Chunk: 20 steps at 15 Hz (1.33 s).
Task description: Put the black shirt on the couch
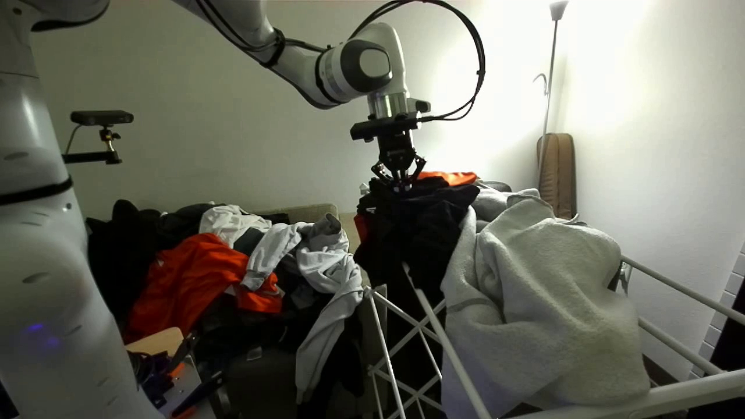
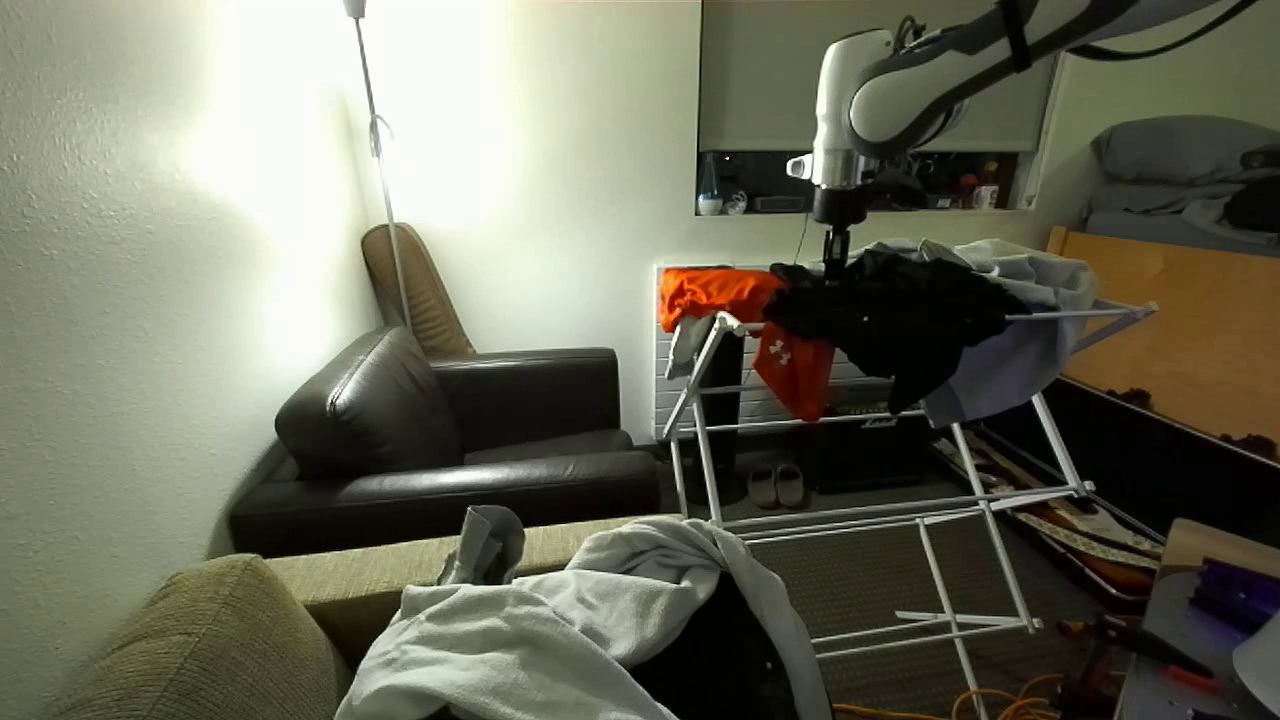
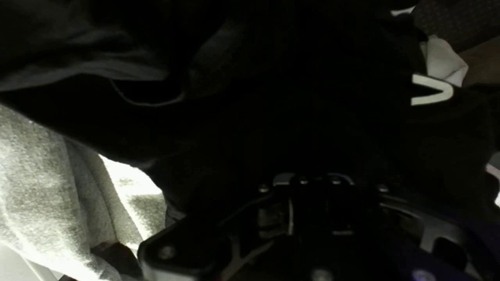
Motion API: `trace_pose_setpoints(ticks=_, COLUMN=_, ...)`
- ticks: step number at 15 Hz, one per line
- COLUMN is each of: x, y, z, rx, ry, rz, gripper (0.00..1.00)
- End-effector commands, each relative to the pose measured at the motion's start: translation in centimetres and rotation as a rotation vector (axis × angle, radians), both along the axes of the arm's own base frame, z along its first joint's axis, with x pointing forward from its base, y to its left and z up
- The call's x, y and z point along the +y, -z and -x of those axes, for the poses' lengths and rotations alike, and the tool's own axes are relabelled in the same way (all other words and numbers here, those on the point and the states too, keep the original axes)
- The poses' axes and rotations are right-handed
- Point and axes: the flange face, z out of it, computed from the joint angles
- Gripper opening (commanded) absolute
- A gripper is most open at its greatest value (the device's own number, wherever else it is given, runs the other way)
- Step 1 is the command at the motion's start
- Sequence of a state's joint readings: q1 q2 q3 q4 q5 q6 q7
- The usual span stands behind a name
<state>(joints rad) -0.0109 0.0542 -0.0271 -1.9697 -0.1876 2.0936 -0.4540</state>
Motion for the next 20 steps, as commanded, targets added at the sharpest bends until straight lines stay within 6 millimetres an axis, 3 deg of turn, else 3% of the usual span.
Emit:
trace_pose_setpoints(ticks=1, x=0.7, y=-1.5, z=2.1, rx=0.01, ry=0.02, rz=0.0, gripper=0.0)
trace_pose_setpoints(ticks=6, x=2.7, y=-5.2, z=4.1, rx=0.001, ry=-0.01, rz=0.023, gripper=0.0)
trace_pose_setpoints(ticks=10, x=5.4, y=-6.9, z=5.2, rx=-0.002, ry=-0.035, rz=0.037, gripper=0.0)
trace_pose_setpoints(ticks=20, x=14.1, y=-6.8, z=6.0, rx=0.022, ry=-0.106, rz=0.005, gripper=0.0)
